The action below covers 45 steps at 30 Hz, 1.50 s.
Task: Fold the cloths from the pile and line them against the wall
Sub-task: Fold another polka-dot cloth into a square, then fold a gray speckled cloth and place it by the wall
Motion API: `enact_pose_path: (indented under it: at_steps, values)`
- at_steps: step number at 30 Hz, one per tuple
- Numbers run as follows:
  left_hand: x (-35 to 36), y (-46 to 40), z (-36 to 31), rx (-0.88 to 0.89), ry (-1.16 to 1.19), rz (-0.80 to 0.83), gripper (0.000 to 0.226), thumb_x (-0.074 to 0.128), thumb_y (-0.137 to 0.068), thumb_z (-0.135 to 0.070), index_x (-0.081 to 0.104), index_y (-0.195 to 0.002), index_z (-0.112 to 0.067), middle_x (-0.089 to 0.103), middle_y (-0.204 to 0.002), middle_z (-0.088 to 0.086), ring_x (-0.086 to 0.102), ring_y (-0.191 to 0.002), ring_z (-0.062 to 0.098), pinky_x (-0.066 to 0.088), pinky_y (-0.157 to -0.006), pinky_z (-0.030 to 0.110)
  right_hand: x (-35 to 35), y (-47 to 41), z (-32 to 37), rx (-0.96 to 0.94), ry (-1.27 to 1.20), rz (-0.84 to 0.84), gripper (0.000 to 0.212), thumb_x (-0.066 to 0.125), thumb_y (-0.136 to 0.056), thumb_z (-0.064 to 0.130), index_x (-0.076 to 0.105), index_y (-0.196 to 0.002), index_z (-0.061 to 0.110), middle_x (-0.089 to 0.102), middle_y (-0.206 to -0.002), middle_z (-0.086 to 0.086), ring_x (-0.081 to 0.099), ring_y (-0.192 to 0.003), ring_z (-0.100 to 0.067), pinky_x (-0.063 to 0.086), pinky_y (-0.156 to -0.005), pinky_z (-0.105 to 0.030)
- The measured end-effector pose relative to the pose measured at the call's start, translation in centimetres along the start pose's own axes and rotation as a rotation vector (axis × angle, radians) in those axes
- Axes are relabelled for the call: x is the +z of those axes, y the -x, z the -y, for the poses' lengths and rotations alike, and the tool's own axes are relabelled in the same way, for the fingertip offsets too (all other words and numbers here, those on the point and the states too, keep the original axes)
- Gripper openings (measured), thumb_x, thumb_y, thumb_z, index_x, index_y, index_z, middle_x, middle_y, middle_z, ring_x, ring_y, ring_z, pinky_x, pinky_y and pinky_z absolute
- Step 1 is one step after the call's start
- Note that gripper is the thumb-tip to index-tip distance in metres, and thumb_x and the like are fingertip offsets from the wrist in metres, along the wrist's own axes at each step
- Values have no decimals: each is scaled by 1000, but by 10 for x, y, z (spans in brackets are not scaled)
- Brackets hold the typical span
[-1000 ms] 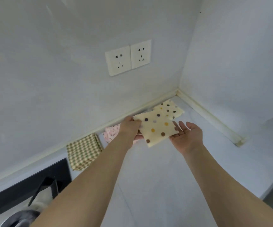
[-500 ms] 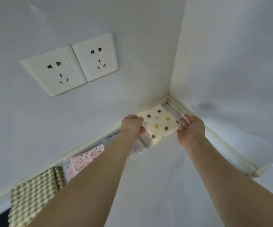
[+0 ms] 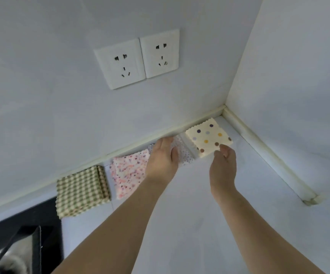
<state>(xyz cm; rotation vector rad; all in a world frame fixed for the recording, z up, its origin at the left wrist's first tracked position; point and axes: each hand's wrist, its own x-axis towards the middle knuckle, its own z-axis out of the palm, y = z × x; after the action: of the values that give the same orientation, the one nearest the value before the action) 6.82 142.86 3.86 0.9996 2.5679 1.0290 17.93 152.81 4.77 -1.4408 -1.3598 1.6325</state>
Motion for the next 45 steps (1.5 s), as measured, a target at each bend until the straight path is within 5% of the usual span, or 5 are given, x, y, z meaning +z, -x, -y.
enact_pose_path:
  at_steps: [11,19,22,33,45]
  values:
    - [-124,108,61,104,-210,-176,36,44,-97,-20,52,-129,-5,53,-132,11,46,-124,27,39,-108,39,61,153,7,-434,432,274,41,44,-95,11,46,-136,10,47,-140,-4,43,-128,-20,34,-100,-28]
    - [-257,209,141,117,-256,-263,38,47,-96,-14,50,-132,-2,51,-135,12,44,-127,27,35,-110,38,132,308,-9,-598,480,384,41,48,-92,8,49,-133,8,51,-134,-6,45,-126,-20,35,-103,-29]
    - [-300,249,178,46,-291,-282,40,44,-99,-19,47,-136,-5,49,-139,9,40,-131,25,32,-113,36,156,364,-18,-625,511,440,45,49,-92,8,45,-137,10,48,-138,-6,43,-129,-21,34,-110,-39]
    - [-412,358,256,-143,-302,-372,40,40,-101,-27,44,-139,-13,46,-143,2,38,-134,19,31,-113,32,228,504,-33,-686,557,655,44,47,-98,15,39,-142,17,42,-146,2,39,-134,-14,30,-98,-20]
    - [-557,471,395,-186,-320,-385,39,43,-101,-23,46,-137,-10,49,-140,5,41,-131,23,31,-110,33,345,697,-97,-664,588,768,41,46,-98,15,42,-137,23,42,-143,6,42,-129,-12,36,-105,-28]
